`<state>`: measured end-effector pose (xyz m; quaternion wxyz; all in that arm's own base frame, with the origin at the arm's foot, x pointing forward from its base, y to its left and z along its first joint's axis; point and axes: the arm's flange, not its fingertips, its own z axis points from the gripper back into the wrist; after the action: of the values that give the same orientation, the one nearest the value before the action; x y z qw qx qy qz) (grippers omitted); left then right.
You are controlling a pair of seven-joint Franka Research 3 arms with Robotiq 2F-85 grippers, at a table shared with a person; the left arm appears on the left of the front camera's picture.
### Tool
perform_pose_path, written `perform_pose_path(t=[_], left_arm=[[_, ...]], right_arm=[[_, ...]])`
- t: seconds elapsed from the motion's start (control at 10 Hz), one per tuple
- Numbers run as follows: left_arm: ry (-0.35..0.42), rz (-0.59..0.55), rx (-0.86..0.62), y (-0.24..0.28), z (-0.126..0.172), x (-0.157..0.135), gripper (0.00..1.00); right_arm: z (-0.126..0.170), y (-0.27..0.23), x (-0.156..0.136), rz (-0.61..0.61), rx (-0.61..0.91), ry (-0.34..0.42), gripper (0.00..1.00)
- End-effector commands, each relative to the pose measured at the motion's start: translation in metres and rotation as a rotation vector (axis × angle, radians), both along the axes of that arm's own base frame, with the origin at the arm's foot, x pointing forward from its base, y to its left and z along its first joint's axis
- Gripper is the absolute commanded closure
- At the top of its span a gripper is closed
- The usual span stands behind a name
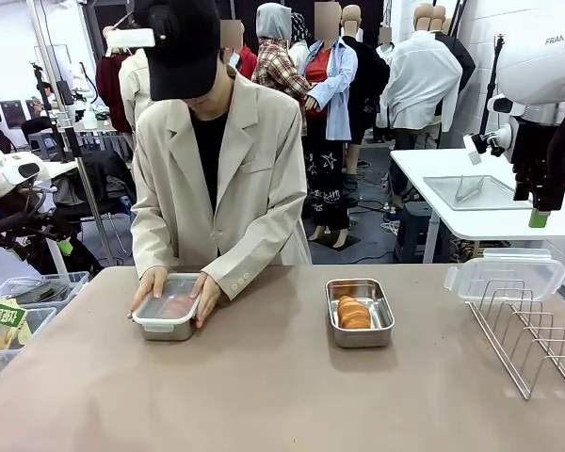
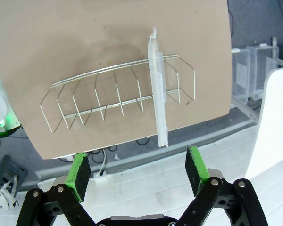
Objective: Place the bread in airtight containers.
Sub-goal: Pick up one Airtight Container lid and hand it to the human.
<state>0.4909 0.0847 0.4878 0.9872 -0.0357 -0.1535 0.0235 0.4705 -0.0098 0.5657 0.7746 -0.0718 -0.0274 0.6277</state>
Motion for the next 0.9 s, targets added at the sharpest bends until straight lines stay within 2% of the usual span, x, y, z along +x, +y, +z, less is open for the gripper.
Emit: perform_pose_path(t=[0.0, 0.8], left_arm=[[-0.007, 0.007, 0.010, 0.0005, 0.0000, -0.0014, 0.00], [-0.007, 0.007, 0.010, 0.0005, 0.0000, -0.0014, 0.00]], right_arm=[[0.0007, -0.0010, -0.0017, 0.008, -0.002, 0.005, 0.00], [0.0007, -0.0010, -0.0017, 0.008, -0.002, 0.005, 0.00]])
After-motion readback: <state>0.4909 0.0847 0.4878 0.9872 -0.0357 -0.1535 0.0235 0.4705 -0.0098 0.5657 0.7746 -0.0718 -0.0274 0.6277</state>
